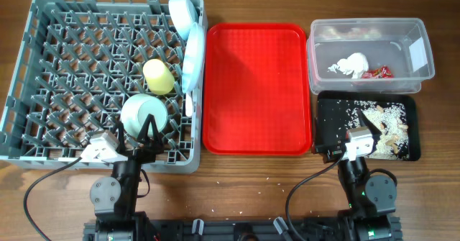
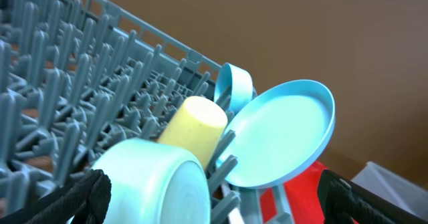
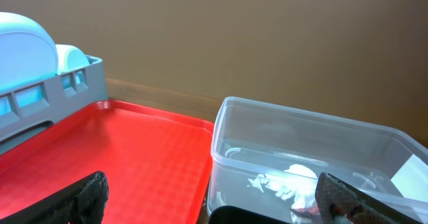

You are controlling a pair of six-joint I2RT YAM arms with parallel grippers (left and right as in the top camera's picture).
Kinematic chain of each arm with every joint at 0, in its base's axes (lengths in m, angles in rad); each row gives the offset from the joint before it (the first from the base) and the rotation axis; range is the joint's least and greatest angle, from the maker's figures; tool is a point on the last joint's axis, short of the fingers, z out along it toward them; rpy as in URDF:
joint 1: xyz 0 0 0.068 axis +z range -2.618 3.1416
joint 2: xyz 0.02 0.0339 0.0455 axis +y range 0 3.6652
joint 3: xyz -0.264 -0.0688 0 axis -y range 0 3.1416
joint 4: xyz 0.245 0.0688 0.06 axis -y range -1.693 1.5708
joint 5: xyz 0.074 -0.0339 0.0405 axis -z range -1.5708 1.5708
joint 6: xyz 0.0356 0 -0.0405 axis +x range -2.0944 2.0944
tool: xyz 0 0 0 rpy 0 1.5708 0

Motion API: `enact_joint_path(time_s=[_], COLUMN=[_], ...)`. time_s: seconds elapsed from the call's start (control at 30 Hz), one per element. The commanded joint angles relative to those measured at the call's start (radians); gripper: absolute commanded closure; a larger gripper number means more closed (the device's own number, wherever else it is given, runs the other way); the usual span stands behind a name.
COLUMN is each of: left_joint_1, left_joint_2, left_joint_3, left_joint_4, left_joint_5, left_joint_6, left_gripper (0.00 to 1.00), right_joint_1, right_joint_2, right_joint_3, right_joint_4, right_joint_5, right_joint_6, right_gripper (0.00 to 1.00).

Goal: Sort waste into correct bins and load items into the dishwasher rack

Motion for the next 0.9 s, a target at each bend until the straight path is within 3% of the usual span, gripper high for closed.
enact_joint_path(time_s=[0.0,0.1,0.87], left_joint_1=[-0.015,-0.021,-0.021], left_joint_2=[-0.01,-0.01,-0.01], left_joint_3=[-0.003,-0.003,-0.003], left_joint_4=[-0.011,-0.012,-0.01], left_joint_5=[-0.028,-0.039,-0.029], left_joint_6=[0.258,0.35,0.349], left_gripper=[0.0,0.0,0.0], right_joint_1=[-0.006,-0.006,-0.006], right_joint_2=[-0.007,-0.007,-0.007], right_joint_3=[-0.001,-0.001,-0.001], right_joint_4=[0.003,0.003,0.003], right_joint_5=[-0.016,-0.015,-0.015], right_joint_6=[-0.013,-0.013,-0.013], right_gripper=[0.0,0.0,0.0])
